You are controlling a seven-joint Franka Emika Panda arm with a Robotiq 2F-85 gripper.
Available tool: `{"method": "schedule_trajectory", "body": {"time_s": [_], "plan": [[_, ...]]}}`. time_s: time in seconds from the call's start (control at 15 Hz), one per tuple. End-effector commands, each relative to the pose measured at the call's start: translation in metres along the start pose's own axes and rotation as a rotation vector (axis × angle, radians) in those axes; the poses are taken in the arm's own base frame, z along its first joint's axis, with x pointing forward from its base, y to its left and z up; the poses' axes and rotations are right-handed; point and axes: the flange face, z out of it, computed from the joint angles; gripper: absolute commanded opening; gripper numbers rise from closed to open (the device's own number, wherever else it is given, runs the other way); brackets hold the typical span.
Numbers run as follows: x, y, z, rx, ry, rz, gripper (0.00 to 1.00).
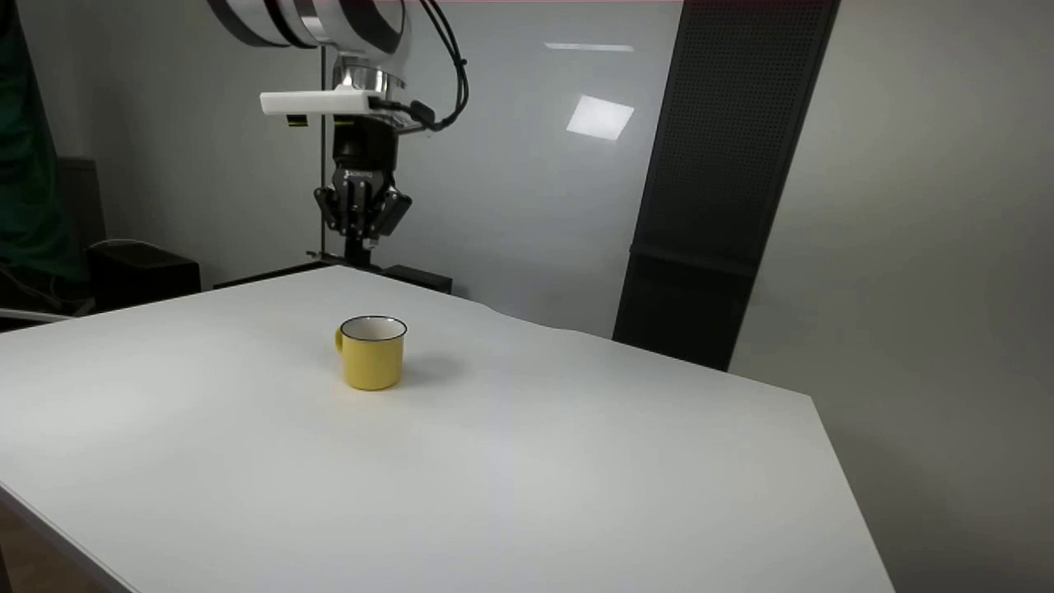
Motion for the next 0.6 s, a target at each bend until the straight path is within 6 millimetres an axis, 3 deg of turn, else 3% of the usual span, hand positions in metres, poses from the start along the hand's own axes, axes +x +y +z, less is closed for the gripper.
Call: {"method": "schedule_trajectory", "body": {"time_s": [0.0,0.2,0.53], "plan": [[0.04,0.015,0.006,0.049,-0.065,0.045,0.03],[0.061,0.018,0.023,0.115,-0.13,0.054,0.03],[0.078,-0.001,0.044,0.144,-0.22,0.044,0.03]]}}
